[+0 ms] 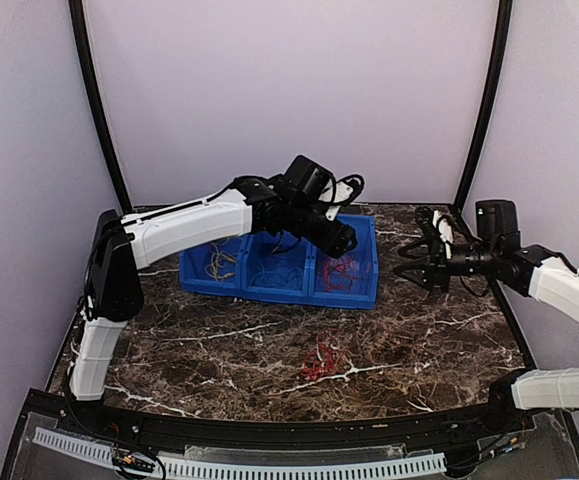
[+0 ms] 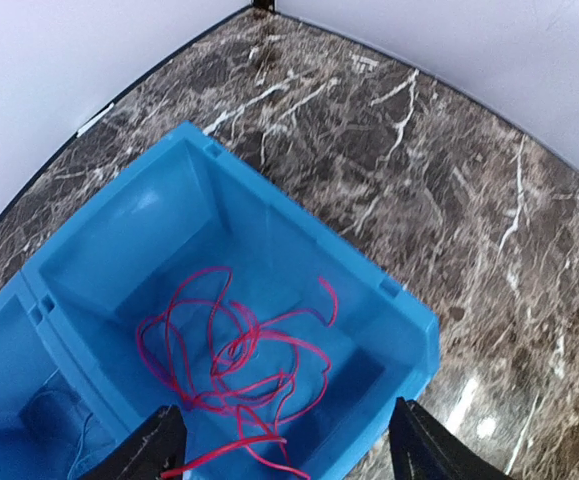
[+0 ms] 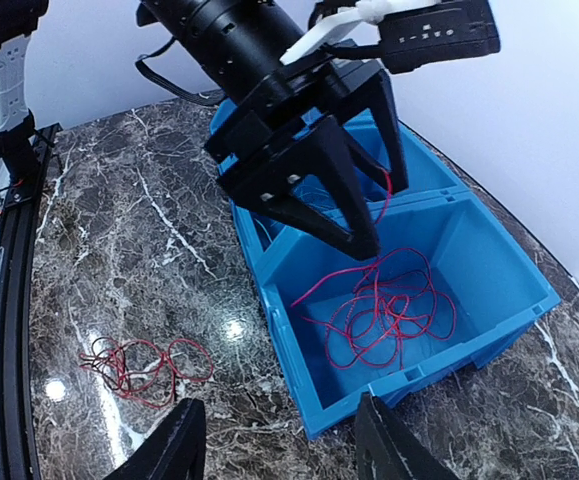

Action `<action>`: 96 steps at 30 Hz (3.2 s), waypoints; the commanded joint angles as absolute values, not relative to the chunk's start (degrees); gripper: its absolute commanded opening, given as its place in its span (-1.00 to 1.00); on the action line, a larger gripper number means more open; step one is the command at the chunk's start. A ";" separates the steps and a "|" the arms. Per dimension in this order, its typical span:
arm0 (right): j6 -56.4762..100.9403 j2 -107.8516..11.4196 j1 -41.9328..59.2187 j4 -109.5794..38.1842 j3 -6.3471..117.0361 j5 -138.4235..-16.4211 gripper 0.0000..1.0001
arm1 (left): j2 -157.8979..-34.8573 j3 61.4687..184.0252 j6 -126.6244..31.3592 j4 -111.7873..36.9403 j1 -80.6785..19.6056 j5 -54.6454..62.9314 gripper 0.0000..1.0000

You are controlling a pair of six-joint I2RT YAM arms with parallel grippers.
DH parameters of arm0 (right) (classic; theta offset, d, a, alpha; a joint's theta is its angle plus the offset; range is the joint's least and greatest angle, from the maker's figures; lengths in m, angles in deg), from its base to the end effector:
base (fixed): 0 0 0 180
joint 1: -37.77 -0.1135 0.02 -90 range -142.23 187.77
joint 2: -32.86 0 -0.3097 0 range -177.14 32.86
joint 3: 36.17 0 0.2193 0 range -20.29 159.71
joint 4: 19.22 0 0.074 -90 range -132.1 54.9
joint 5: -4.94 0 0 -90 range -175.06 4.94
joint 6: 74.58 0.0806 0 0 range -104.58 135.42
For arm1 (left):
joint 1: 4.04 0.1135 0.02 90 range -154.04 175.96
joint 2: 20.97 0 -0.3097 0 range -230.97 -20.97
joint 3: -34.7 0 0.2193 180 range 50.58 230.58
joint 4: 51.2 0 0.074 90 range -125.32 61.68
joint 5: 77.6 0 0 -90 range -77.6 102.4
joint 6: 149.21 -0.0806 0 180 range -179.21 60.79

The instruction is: Untangle the cables

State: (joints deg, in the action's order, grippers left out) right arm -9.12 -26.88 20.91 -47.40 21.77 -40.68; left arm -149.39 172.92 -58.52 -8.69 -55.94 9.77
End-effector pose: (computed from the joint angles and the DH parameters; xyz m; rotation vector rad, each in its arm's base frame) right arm 0.1723 0.1111 0.3084 -1.1206 1.6641 0.7192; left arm 0.3417 -0.4418 0.3100 0.9749 1.9706 -0.5772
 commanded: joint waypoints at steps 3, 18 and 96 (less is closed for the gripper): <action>-8.67 -32.55 19.45 -44.71 24.86 -40.81 -0.04 | -142.31 164.60 -64.89 5.07 -56.69 18.51 0.40; -15.52 -57.56 9.23 -55.79 44.50 -44.21 -0.06 | -120.67 135.07 -52.35 -24.79 -55.85 11.43 0.42; -19.78 -41.90 13.03 -54.16 25.85 -52.63 -0.03 | -131.83 115.69 -19.56 -43.48 -63.69 5.72 -0.23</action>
